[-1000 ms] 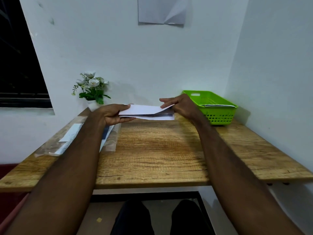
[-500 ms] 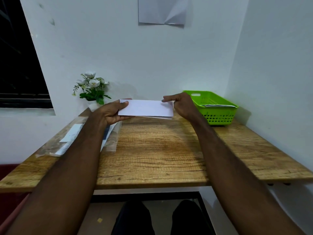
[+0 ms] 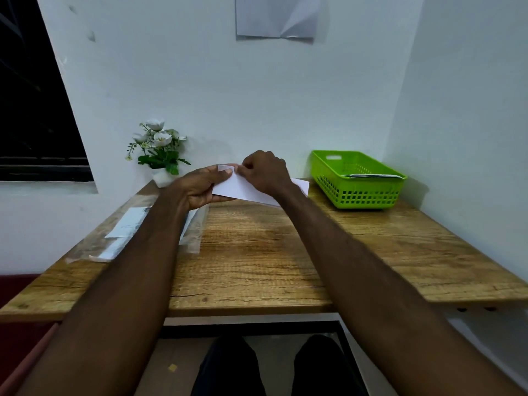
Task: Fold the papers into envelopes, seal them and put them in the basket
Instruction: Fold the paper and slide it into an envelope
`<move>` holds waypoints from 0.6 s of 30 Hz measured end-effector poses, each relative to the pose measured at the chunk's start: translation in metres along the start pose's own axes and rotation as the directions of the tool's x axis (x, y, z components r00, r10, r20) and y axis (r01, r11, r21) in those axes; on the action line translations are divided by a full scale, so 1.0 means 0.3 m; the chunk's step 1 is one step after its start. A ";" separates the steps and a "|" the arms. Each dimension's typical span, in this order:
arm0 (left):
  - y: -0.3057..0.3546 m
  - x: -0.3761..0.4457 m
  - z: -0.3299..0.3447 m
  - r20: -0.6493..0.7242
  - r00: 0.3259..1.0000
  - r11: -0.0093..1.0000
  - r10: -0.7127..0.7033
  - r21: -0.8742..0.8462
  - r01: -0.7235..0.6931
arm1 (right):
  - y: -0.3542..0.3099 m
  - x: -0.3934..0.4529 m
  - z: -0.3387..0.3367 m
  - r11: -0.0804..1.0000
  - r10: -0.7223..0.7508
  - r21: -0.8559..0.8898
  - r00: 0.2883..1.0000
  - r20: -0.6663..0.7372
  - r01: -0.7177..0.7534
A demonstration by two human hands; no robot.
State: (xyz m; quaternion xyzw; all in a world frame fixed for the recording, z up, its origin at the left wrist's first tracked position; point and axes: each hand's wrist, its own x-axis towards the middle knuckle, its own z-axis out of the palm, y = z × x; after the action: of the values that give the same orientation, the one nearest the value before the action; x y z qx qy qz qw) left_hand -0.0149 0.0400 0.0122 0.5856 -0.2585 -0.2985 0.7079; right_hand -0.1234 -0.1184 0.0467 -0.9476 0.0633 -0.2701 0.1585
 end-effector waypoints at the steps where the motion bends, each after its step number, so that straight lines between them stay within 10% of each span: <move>1: 0.000 -0.001 0.001 -0.001 1.000 1.000 0.001 0.001 -0.001 | -0.001 0.002 0.000 1.000 0.001 0.004 1.000 0.009 -0.001; 18: 0.033 -0.037 -0.024 -0.166 0.982 0.994 -0.089 -0.084 0.076 | 0.294 -0.108 -0.149 0.859 0.203 0.457 0.973 0.112 -0.232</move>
State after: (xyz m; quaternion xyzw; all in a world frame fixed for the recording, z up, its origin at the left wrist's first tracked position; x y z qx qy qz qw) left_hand -0.0163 0.0543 0.0204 0.5913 -0.1609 -0.2865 0.7365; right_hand -0.1775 -0.2067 0.0374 -0.8758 0.0979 -0.2290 0.4134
